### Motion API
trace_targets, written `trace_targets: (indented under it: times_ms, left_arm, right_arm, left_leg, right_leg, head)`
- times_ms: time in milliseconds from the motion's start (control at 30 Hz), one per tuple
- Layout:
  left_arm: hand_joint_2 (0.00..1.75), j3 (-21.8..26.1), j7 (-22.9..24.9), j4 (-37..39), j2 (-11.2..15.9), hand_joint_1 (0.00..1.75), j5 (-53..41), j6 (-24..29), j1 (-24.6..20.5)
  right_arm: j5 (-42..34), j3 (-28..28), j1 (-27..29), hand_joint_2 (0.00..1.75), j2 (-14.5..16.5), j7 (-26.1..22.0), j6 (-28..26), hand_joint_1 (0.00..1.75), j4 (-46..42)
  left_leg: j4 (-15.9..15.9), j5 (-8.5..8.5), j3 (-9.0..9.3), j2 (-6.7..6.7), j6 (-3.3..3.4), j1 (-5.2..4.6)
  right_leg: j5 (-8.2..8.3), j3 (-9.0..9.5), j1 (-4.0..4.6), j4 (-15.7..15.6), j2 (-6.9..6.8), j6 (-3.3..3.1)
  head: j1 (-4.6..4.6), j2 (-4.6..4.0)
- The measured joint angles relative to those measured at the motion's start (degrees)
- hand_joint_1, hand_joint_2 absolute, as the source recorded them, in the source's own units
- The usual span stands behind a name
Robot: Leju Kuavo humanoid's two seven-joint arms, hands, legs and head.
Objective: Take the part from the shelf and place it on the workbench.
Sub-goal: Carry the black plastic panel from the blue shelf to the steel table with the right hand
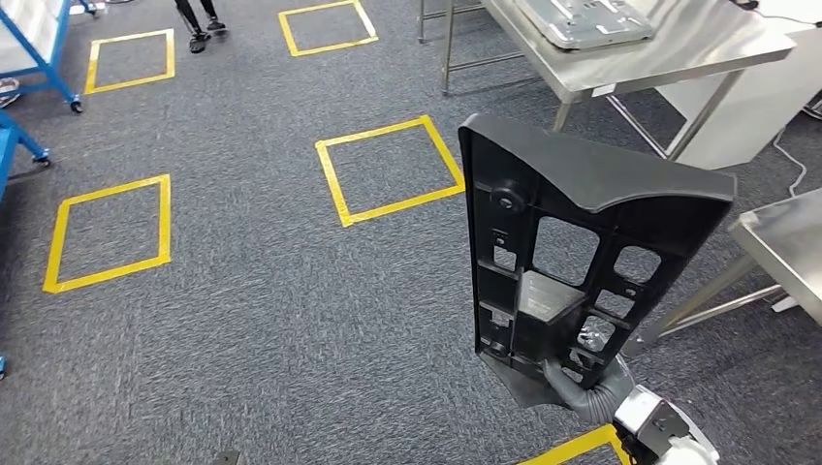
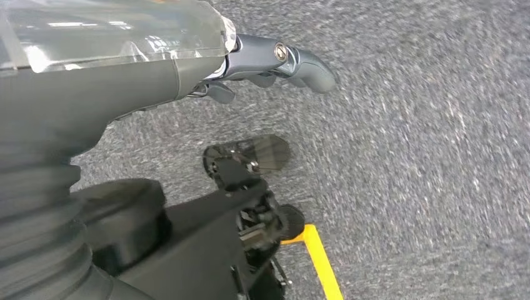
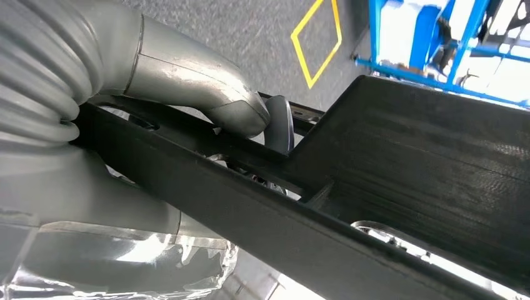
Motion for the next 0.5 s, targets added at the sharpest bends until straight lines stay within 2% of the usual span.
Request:
trace_targets:
  times_ms: [33, 67, 100, 133, 167, 200, 233, 267, 300, 367, 400, 433, 467, 500]
  left_arm:
    - [1.75, -0.02, -0.02, 0.00, -0.08, 0.00, 0.02, 0.01, -0.20]
    - [1.75, -0.04, 0.03, 0.00, -0.16, 0.00, 0.07, 0.02, -0.31]
    - [1.75, -0.05, 0.13, 0.00, -0.21, 0.00, 0.11, 0.04, -0.29]
    - [1.75, -0.05, 0.28, 0.00, -0.23, 0.00, 0.15, 0.06, -0.12]
    - [1.75, -0.05, 0.47, 0.00, -0.24, 0.00, 0.17, 0.08, 0.19]
    - [1.75, -0.05, 0.66, 0.00, -0.26, 0.00, 0.18, 0.08, 0.55]
    - [1.75, -0.05, 0.81, 0.00, -0.28, 0.00, 0.20, 0.10, 0.92]
    - [1.75, -0.05, 0.93, 0.00, -0.30, 0.00, 0.21, 0.14, 1.21]
    - [1.75, -0.05, 1.04, 0.00, -0.32, 0.00, 0.22, 0.19, 1.41]
    - [1.75, -0.05, 1.31, 0.00, -0.30, 0.00, 0.18, 0.33, 1.60]
    - [1.75, -0.05, 1.48, 0.00, -0.29, 0.00, 0.10, 0.40, 1.63]
    - [1.75, -0.08, 1.66, 0.00, -0.31, 0.00, 0.02, 0.47, 1.64]
    - [1.75, -0.11, 1.82, 0.00, -0.33, 0.00, -0.07, 0.52, 1.65]
    - [1.75, -0.18, 1.98, 0.00, -0.43, 0.00, -0.14, 0.54, 1.61]
  right_arm:
    - [0.03, -0.17, -0.02, 1.75, 0.05, 0.02, -0.01, 1.75, -0.17]
    - [0.03, -0.43, -0.06, 1.75, 0.08, 0.03, 0.00, 1.75, -0.42]
    - [-0.03, -0.71, -0.06, 1.75, 0.12, 0.04, 0.01, 1.75, -0.74]
    - [-0.15, -1.06, 0.04, 1.75, 0.15, 0.04, 0.01, 1.75, -1.16]
    - [-0.28, -1.47, 0.25, 1.75, 0.19, 0.04, 0.03, 1.75, -1.63]
    - [-0.41, -1.88, 0.60, 1.75, 0.22, 0.04, 0.04, 1.75, -2.12]
    - [-0.50, -2.30, 1.01, 1.75, 0.25, 0.03, 0.07, 1.75, -2.65]
    - [-0.53, -2.66, 1.37, 1.75, 0.30, 0.05, 0.10, 1.75, -3.21]
    - [-0.54, -2.93, 1.65, 1.75, 0.37, 0.07, 0.11, 1.75, -3.76]
    - [-0.53, -3.34, 2.05, 1.75, 0.68, 0.22, 0.09, 1.75, -4.81]
    - [-0.50, -3.55, 2.28, 1.75, 0.90, 0.35, 0.06, 1.75, -5.23]
    - [-0.44, -3.79, 2.63, 1.75, 1.12, 0.48, 0.03, 1.75, -5.61]
    - [-0.39, -4.07, 3.08, 1.75, 1.31, 0.58, 0.02, 1.75, -5.96]
    - [-0.34, -4.41, 3.57, 1.75, 1.43, 0.64, 0.00, 1.75, -6.32]
  left_leg:
    - [0.35, -0.45, 0.01, -0.58, -0.38, 0.16]
    - [1.57, -1.44, -0.39, -1.85, -0.67, 0.33]
    - [3.95, -3.04, -1.35, -3.46, -0.90, 0.46]
    - [7.66, -5.12, -2.95, -5.14, -1.00, 0.54]
    - [11.88, -7.05, -4.87, -5.97, -0.94, 0.54]
    - [15.37, -8.23, -6.53, -6.27, -0.81, 0.53]
    - [17.07, -8.27, -7.43, -6.40, -0.58, 0.51]
    - [16.29, -7.08, -7.20, -6.53, -0.25, 0.47]
    - [13.29, -5.03, -5.92, -6.90, 0.18, 0.38]
    - [5.12, -1.19, -2.36, -9.67, 1.21, 0.14]
    - [2.28, -0.22, -1.12, -10.94, 1.53, -0.02]
    - [0.78, 0.08, -0.48, -11.85, 1.72, -0.19]
    - [0.38, 0.04, -0.29, -11.85, 1.79, -0.33]
    - [-0.01, 0.30, -0.13, -11.12, 1.90, -0.34]
  right_leg:
    - [0.07, -0.01, -0.06, -0.05, 0.58, -0.36]
    - [0.18, -0.01, -0.11, -0.12, 1.15, -0.70]
    - [0.29, -0.02, -0.17, -0.18, 1.70, -1.01]
    - [0.36, -0.06, -0.14, -0.19, 2.31, -1.26]
    - [0.40, -0.11, -0.02, -0.18, 2.99, -1.42]
    - [0.42, -0.14, 0.13, -0.17, 3.73, -1.51]
    - [0.44, -0.14, 0.28, -0.16, 4.55, -1.55]
    - [0.46, -0.10, 0.41, -0.16, 5.38, -1.56]
    - [0.48, -0.05, 0.50, -0.16, 6.21, -1.55]
    - [0.58, -0.03, 0.48, -0.15, 7.68, -1.35]
    - [0.69, -0.13, 0.31, -0.16, 8.34, -1.10]
    - [0.82, -0.28, 0.07, -0.21, 8.95, -0.76]
    - [0.99, -0.43, -0.12, -0.35, 9.59, -0.31]
    - [1.21, -0.54, -0.23, -0.57, 10.15, 0.13]
  head:
    - [0.01, 0.00]
    - [0.01, 0.00]
    - [0.01, 0.00]
    - [0.01, 0.00]
    - [0.00, 0.00]
    - [0.00, 0.00]
    - [0.00, 0.00]
    - [0.00, 0.00]
    - [0.00, 0.00]
    - [0.00, 0.00]
    - [0.00, 0.00]
    - [0.00, 0.00]
    - [0.00, 0.00]
    - [0.00, 0.00]
